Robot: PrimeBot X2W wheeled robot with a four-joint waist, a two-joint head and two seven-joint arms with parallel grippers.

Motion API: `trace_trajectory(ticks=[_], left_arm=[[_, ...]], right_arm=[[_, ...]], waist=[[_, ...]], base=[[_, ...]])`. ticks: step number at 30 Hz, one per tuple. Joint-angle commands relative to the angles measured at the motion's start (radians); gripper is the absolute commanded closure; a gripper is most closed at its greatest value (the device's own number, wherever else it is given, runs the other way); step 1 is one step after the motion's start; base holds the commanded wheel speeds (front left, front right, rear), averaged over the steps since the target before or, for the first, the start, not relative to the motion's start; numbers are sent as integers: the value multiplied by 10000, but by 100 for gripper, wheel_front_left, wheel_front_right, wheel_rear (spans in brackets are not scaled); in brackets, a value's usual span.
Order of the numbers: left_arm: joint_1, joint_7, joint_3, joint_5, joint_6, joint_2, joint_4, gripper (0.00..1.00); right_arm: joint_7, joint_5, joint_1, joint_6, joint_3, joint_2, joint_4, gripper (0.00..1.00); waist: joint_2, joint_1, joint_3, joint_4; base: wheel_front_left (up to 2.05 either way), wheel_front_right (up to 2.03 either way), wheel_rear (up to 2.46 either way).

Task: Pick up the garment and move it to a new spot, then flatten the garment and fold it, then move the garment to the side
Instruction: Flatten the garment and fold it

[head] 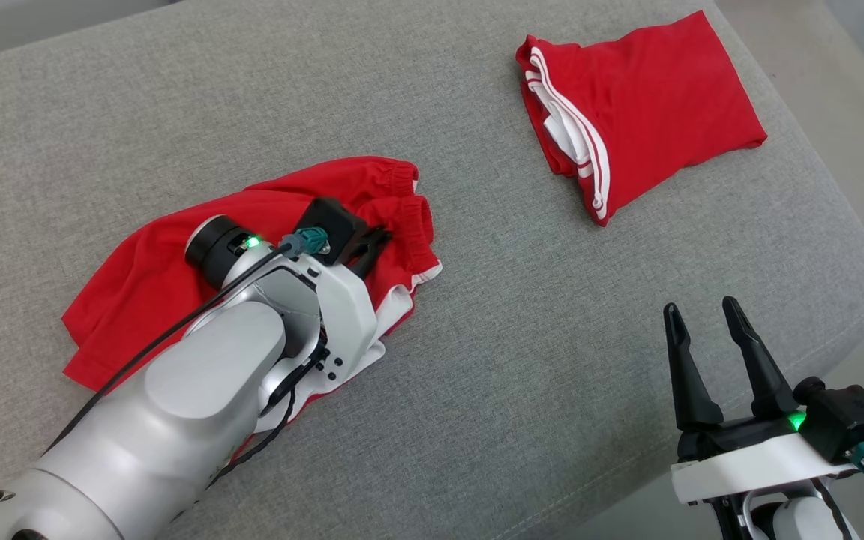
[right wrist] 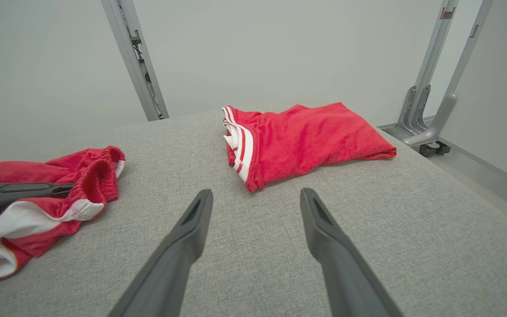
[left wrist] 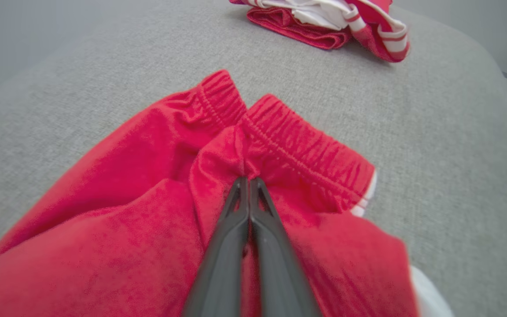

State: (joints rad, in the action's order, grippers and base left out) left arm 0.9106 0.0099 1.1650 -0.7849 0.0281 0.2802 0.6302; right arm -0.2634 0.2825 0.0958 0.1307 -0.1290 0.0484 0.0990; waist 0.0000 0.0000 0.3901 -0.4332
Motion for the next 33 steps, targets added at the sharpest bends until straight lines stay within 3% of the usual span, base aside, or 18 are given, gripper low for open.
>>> trace_trajectory(ticks=[1, 7, 8, 9, 16, 21, 25, 33], left_arm=[[122, -120, 78, 122, -111, -2, 268, 100], [41, -992, 300, 309, -571, -500, 1483, 98], [26, -1332, 226, 260, -620, -721, 1726, 32], [23, -1523, 188, 206, -697, -856, 1781, 0], [-42, -2222, 8, -41, -943, -1560, 2001, 0], [-421, -2670, -561, -141, -457, -1674, 1233, 0], [-1156, -2754, -1454, 253, 309, -1171, -466, 0], [-4603, -2756, -3462, 1406, 1795, 452, -4270, 0]], right_arm=[[-18, 56, 67, 1, 38, 42, 4, 0], [-18, 71, 50, 1, 116, 44, 49, 0], [-18, 37, 49, 1, 137, 44, 65, 0], [-18, 12, 41, 1, 171, 46, 72, 0], [-18, -228, -151, 1, 329, 49, 114, 0], [-18, -600, -455, 1, 874, 46, -90, 0], [-18, -1079, -716, 1, 1478, 52, -386, 0], [-18, -2140, -1132, 1, 2240, 49, -942, 0]], waist=[[0, 0, 59, -52], [0, 0, 100, -44], [0, 0, 48, 29], [0, 0, 2, 87], [0, 0, -547, 580], [0, 0, -1244, 1234], [0, 0, -1768, 1975], [0, 0, -2741, 3436]], base=[[0, 0, 0], [0, 0, 0], [0, 0, 0], [0, 0, 0], [0, 0, 0], [0, 0, 0], [0, 0, 0], [0, 0, 0]])
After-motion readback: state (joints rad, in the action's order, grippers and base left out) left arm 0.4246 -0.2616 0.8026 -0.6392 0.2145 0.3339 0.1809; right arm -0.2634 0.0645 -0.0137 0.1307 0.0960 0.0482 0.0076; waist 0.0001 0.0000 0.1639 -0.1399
